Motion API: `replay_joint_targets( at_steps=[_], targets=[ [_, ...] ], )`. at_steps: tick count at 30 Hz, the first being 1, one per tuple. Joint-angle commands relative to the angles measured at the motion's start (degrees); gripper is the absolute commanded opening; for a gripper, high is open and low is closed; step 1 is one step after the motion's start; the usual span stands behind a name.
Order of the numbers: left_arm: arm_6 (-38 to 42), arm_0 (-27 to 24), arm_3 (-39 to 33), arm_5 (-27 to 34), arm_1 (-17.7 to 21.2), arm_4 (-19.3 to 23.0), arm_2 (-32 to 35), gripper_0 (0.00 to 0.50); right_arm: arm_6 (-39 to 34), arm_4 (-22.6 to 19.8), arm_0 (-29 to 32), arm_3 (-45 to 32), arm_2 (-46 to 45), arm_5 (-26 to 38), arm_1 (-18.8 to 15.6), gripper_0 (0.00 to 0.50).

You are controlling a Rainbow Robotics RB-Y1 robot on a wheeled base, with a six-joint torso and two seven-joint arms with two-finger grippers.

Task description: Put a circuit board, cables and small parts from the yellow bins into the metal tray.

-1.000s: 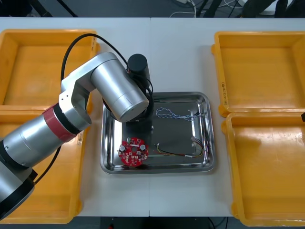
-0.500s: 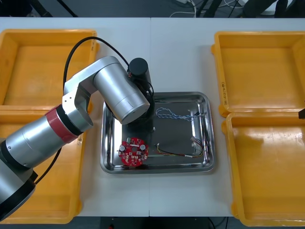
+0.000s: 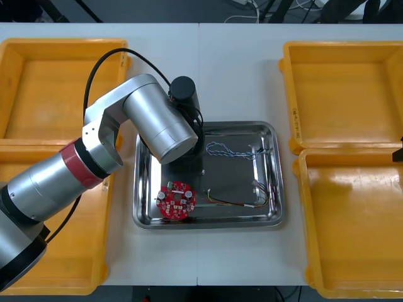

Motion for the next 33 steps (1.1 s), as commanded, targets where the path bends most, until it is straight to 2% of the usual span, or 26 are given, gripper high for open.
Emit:
replay_joint_targets(
  at_steps=[1,13,22,28,33],
  targets=[
    [0.9,0.3,-3.3,1.6,0.9,1.6,2.5,0.500,4.6,-0.7,0.7,-1.5,-1.9,-0.5,-3.1,0.500],
    [-5.8,0.0,-12.7,13.9,7.6,9.6,13.2,0.500,7.1,-0.9,1.0,-1.5,-1.8,0.3,-3.3,0.500],
    [-11.7,0.0,-14.5,20.5,12.5,15.8,22.2,0.500,7.2,-0.5,1.4,-1.5,-1.8,0.3,-3.3,0.500],
    [-15.3,0.9,-14.5,24.1,15.0,16.8,26.2,0.500,7.2,-0.8,1.4,-1.5,-1.9,0.3,-3.3,0.500],
    [-18.9,3.1,-15.1,24.3,17.0,17.3,29.2,0.500,7.1,-0.6,1.4,-1.5,-1.8,0.9,-3.3,0.500]
  ],
)
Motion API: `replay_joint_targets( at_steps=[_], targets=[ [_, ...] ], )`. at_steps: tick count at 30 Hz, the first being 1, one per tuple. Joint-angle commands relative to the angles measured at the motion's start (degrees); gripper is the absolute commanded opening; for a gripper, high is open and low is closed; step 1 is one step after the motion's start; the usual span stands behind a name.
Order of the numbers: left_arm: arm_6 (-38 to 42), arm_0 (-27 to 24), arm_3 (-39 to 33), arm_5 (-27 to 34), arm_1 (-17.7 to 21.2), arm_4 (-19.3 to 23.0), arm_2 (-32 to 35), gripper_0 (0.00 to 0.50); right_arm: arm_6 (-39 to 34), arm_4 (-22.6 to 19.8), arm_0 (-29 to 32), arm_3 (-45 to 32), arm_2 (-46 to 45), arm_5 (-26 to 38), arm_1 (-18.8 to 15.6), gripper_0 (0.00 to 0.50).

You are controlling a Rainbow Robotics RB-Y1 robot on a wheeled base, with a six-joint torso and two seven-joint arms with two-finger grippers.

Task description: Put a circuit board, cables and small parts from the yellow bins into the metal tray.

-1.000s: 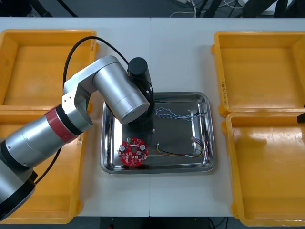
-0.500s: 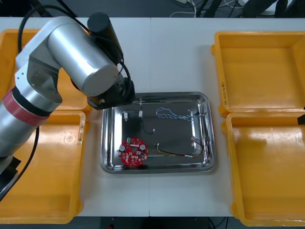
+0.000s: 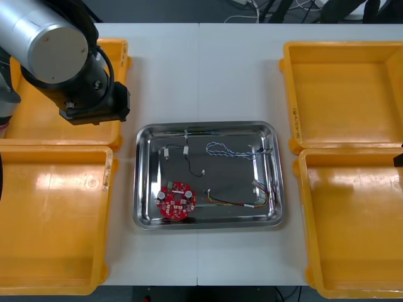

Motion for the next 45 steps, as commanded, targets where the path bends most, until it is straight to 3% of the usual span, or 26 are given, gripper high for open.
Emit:
replay_joint_targets(
  at_steps=[1,23,31,45],
  targets=[
    [-6.7,3.0,-2.8,0.6,4.0,1.0,4.4,0.500,1.9,-0.2,0.7,-1.5,-1.8,0.8,-2.9,0.500],
    [-23.5,14.1,-5.0,0.6,11.5,4.9,21.9,0.500,1.4,1.3,0.7,-1.5,-1.8,-1.2,-0.4,0.500],
    [-30.3,17.1,-5.1,0.6,11.4,3.7,27.6,0.500,1.4,0.7,0.6,-1.5,-2.1,-1.2,0.8,0.500],
    [-36.1,20.9,-5.2,0.6,11.5,2.8,31.7,0.500,1.4,1.2,0.7,-1.5,-2.1,-0.4,2.0,0.500]
  ],
)
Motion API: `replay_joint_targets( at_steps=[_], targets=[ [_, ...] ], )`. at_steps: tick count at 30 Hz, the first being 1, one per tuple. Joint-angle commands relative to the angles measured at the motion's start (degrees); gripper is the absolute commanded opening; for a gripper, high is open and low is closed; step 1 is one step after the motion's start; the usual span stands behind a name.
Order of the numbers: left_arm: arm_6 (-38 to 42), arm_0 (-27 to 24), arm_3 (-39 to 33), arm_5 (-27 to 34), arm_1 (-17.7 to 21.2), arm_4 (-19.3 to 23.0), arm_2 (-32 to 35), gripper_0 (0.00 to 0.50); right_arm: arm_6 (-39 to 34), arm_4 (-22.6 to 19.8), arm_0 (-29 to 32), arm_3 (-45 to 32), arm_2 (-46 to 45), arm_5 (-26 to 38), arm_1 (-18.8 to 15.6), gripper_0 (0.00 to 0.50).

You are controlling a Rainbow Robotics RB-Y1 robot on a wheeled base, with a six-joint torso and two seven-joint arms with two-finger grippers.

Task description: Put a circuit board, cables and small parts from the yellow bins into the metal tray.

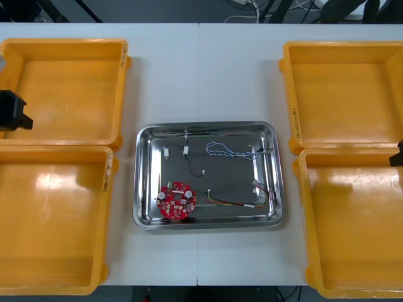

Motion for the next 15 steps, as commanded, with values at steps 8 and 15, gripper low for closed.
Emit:
replay_joint_targets(
  at_steps=[8,15],
  targets=[
    [-6.6,4.1,-4.1,0.4,2.6,-1.2,4.2,0.500,1.4,0.3,0.6,-1.4,-2.1,0.4,0.4,0.500],
    [-7.1,6.1,-4.9,0.4,2.6,-1.0,5.1,0.500,1.4,0.3,0.6,-1.4,-2.1,0.4,0.4,0.500]
  ],
)
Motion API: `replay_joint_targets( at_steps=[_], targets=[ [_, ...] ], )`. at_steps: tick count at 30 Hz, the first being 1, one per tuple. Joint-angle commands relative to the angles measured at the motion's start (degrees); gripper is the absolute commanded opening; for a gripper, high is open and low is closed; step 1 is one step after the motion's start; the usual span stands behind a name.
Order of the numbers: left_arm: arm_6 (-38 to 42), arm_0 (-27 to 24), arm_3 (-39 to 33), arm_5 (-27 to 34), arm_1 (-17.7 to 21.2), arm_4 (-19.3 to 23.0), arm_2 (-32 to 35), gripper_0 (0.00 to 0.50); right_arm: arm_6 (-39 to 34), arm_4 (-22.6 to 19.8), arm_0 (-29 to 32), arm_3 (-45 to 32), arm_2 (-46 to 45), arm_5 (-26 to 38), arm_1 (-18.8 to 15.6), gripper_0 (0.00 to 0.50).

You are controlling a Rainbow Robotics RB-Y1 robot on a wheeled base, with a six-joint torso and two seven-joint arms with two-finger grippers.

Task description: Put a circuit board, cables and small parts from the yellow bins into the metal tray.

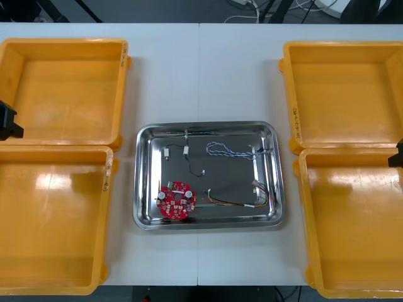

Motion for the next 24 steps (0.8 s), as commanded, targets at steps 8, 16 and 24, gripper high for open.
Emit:
replay_joint_targets(
  at_steps=[8,16,24],
  targets=[
    [-6.7,3.0,-2.6,0.4,2.6,-0.1,2.8,0.500,1.4,0.3,0.6,-1.4,-2.1,0.3,0.1,0.500],
    [-7.0,3.9,-2.6,0.4,2.6,0.4,2.8,0.500,1.4,0.3,0.6,-1.4,-2.1,0.3,0.1,0.500],
    [-7.1,4.4,-2.6,0.4,2.6,0.5,2.8,0.500,1.4,0.3,0.6,-1.4,-2.1,0.3,0.1,0.500]
  ],
)
